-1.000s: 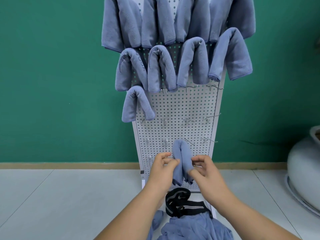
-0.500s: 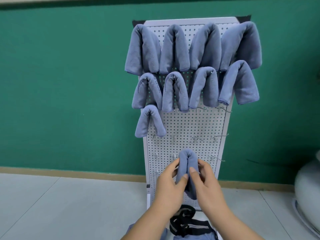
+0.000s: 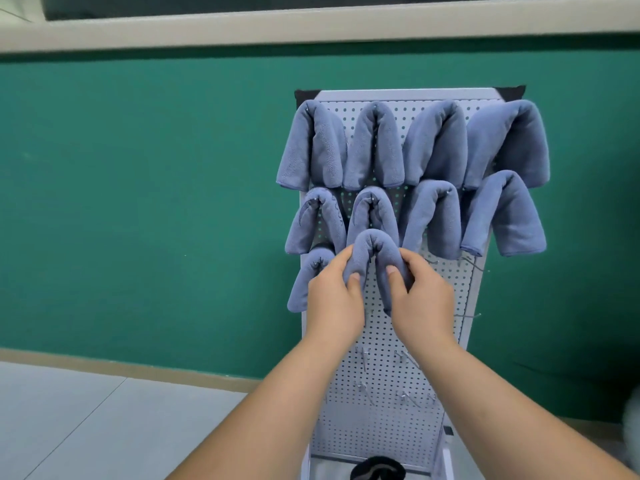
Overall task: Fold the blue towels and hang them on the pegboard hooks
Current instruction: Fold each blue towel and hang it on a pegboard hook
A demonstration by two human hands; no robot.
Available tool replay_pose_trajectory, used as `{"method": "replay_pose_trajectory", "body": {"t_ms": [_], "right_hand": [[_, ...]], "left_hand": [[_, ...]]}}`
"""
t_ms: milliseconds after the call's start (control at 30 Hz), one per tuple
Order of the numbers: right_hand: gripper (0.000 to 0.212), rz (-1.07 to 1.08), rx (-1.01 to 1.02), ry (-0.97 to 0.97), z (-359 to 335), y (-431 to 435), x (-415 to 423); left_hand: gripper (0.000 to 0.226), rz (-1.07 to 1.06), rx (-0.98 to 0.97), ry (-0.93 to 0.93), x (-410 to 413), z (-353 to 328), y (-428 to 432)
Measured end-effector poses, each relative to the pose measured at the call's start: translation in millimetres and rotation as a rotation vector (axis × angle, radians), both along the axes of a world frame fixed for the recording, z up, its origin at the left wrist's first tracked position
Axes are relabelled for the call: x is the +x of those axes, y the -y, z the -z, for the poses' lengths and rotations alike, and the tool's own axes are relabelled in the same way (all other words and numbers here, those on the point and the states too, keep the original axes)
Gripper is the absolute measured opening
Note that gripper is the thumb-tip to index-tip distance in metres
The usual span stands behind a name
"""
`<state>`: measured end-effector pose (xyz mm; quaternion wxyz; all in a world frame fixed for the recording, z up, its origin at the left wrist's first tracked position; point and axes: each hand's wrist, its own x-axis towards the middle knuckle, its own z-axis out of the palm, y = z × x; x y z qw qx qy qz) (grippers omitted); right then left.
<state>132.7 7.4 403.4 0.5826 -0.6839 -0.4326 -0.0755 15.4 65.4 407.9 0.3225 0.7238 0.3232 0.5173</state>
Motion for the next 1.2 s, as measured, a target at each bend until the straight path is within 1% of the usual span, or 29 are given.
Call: {"method": "replay_pose_trajectory", "body": {"t_ms": [100,233,300,400,500,533,633,700,767,800,867,900,967,1000,1033,1133,1200], "right_hand": [[0.022,0.06,-0.046,0.015,0.9,-15.9,7.2],[0.022,0.14,-0.077,0.018,15.6,-21.9,11.8],[0.023,0.171,-0.068,0.024,22.1,-22.3,12.6],[0.022,0.222,-0.051,0.035,25.7,-22.2,16.2],[0.017,0.25,-0.083,0.066,21.2,-25.0,18.1],[0.015,0.253,-0.103,0.087,17.9,-28.2,18.8],[0.01,0.248,-0.147,0.097,8.2,-44.6,22.9],[0.014,0.295,-0.179,0.154,7.2,-57.9,27.7],[0.014,0.342,-0.225,0.234,13.0,-68.7,34.6],[0.014,0.358,-0.254,0.265,18.0,-71.9,38.1],[0.012,0.342,-0.282,0.305,29.5,-71.4,43.1],[0.01,0.296,-0.275,0.314,35.9,-68.6,43.9],[0.003,0.176,-0.243,0.311,50.1,-58.8,42.4],[0.006,0.129,-0.239,0.303,58.6,-53.9,40.7],[0.015,0.092,-0.248,0.284,68.0,-49.8,38.7],[0.046,0.029,-0.29,0.227,101.1,-35.2,30.1],[0.058,0.002,-0.346,0.203,124.6,-23.1,22.9]], "left_hand": [[0.035,0.009,-0.016,-0.061,8.6,1.1,-11.5],[0.044,0.022,-0.063,-0.09,14.2,16.8,-16.4],[0.044,-0.008,-0.046,-0.088,14.9,24.0,-18.1],[0.037,-0.033,-0.021,-0.091,17.5,25.4,-21.9],[0.023,-0.08,-0.009,-0.109,21.7,15.2,-27.7],[0.022,-0.1,-0.017,-0.1,24.3,11.2,-30.3],[0.03,-0.142,-0.085,-0.08,34.1,5.1,-43.9],[0.034,-0.122,-0.175,-0.038,42.0,6.2,-48.2],[0.029,-0.1,-0.27,-0.011,48.1,10.7,-49.2],[0.026,-0.102,-0.279,-0.036,49.9,17.1,-51.7],[0.024,-0.105,-0.22,-0.114,49.7,31.1,-54.6],[0.02,-0.064,-0.196,-0.122,46.6,40.2,-58.0],[0.017,-0.06,-0.052,-0.235,39.8,60.0,-63.6],[0.016,-0.053,-0.012,-0.264,37.6,71.5,-64.5],[0.017,-0.034,0.002,-0.28,34.2,81.1,-62.5],[0.022,-0.036,-0.02,-0.218,24.8,115.2,-55.1],[0.029,-0.047,-0.031,-0.21,17.1,143.1,-48.9]]}}
